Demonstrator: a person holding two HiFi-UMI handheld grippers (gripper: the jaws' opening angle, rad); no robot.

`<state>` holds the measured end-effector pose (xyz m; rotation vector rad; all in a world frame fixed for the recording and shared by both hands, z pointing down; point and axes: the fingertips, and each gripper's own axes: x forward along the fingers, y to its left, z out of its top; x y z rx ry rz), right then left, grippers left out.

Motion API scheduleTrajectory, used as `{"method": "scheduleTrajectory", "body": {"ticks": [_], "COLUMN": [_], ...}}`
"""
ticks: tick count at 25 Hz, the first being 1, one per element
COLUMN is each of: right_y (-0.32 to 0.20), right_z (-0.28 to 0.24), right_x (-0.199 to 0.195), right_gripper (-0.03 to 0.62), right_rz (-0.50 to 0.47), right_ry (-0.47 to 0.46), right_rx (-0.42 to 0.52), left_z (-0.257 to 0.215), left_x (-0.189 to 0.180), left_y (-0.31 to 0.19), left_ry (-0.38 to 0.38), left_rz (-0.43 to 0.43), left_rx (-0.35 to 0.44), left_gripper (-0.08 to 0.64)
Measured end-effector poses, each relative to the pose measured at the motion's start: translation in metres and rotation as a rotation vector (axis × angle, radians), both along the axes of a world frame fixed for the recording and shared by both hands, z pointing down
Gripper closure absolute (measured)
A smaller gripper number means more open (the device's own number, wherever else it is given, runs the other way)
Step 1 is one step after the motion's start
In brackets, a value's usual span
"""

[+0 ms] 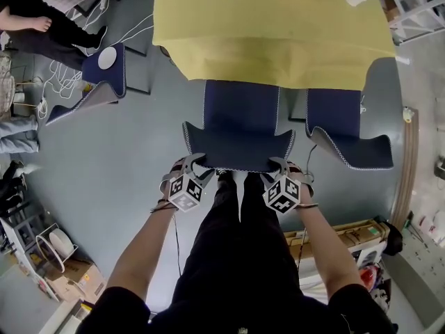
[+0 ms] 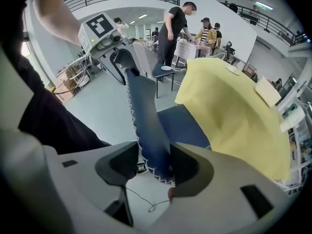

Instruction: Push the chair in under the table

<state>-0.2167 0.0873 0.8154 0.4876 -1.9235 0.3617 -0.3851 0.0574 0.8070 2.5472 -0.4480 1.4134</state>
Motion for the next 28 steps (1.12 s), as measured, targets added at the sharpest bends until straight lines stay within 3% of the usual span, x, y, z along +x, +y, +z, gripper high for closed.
{"method": "scheduleTrajectory", "body": {"ticks": [12, 28], "right_y": [-0.007, -0.016], "right_z": [0.001, -0.004], "right_x": [0.0, 0.008], "right_gripper": [0.449, 0.457], "right_rz": [-0.026, 0.026], "right_ry": [0.01, 0.006], "right_rx": [0.038, 0.057], "left_z": [0.004, -0.001], "left_x": [0.003, 0.011], "left_y": [-0.009, -0.013], "left_ry": [0.002, 0.016], "left_rz": [-0.024, -0.057], "left_rx": [-0.007, 0.004], "left_gripper": [0.367, 0.379]}}
